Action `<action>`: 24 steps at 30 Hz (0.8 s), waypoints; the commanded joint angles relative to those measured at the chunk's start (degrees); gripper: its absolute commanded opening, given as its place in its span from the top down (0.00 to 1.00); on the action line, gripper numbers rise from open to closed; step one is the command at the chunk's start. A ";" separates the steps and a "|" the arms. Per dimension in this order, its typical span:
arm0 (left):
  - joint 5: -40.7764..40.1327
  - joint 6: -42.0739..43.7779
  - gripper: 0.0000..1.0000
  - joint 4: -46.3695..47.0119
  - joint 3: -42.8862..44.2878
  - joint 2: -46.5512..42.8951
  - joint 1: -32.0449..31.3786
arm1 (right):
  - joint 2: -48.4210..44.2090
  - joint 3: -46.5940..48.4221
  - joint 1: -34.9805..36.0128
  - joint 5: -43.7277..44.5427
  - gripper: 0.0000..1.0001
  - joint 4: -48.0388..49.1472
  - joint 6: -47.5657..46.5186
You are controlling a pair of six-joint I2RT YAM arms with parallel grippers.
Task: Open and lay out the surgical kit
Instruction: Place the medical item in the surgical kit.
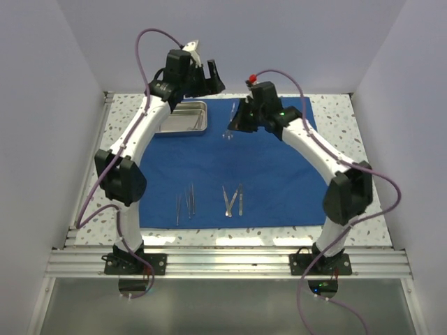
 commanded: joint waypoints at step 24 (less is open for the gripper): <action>-3.34 4.83 0.11 3.26 -8.67 -3.88 3.28 | -20.57 -37.57 -2.12 9.32 1.00 -24.46 -5.91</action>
